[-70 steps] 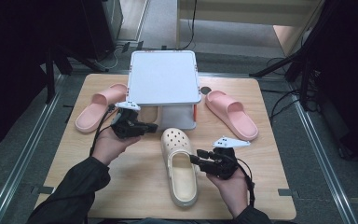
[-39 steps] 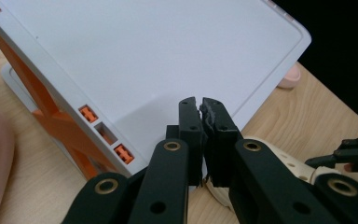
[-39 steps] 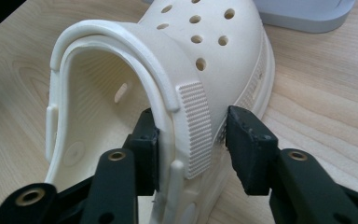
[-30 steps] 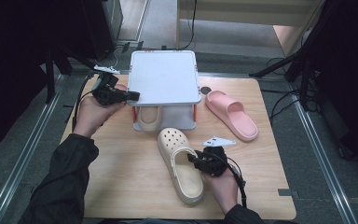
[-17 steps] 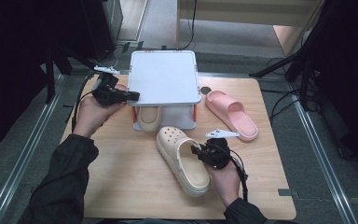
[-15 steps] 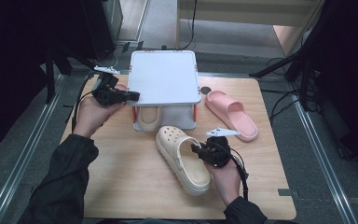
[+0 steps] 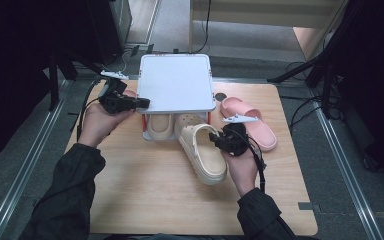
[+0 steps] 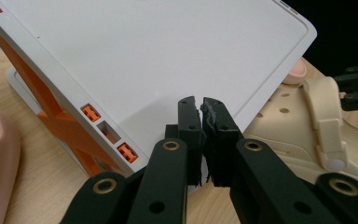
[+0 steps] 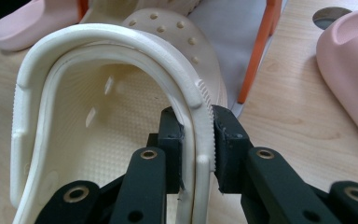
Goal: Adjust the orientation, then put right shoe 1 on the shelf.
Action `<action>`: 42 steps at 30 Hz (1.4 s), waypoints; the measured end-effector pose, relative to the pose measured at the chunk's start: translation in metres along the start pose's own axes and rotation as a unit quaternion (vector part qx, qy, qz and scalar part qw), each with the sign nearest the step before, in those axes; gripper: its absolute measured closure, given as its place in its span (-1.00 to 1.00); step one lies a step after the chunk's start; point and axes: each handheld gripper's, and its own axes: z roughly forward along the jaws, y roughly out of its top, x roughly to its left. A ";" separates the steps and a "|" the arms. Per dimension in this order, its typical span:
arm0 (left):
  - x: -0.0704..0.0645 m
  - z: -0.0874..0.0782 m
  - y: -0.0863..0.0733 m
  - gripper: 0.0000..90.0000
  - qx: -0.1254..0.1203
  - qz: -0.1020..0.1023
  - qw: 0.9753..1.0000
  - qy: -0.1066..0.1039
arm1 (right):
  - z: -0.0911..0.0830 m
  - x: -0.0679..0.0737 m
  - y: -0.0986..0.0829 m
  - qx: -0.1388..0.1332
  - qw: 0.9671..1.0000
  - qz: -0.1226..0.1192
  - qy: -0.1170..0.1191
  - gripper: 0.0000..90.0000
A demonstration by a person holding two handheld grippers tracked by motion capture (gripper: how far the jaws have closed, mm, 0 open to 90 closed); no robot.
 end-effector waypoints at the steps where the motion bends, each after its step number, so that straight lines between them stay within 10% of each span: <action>1: 0.000 0.000 0.000 0.91 0.001 0.001 1.000 -0.001 | 0.002 0.000 0.001 0.000 1.000 0.001 -0.002 0.69; 27: 0.003 -0.001 -0.002 0.91 -0.007 0.001 1.000 -0.007 | 0.053 0.010 0.013 0.001 0.999 0.030 -0.034 0.50; 42: 0.002 -0.001 -0.003 0.91 -0.006 -0.002 1.000 -0.006 | 0.014 0.014 0.001 -0.010 1.000 0.003 0.011 0.20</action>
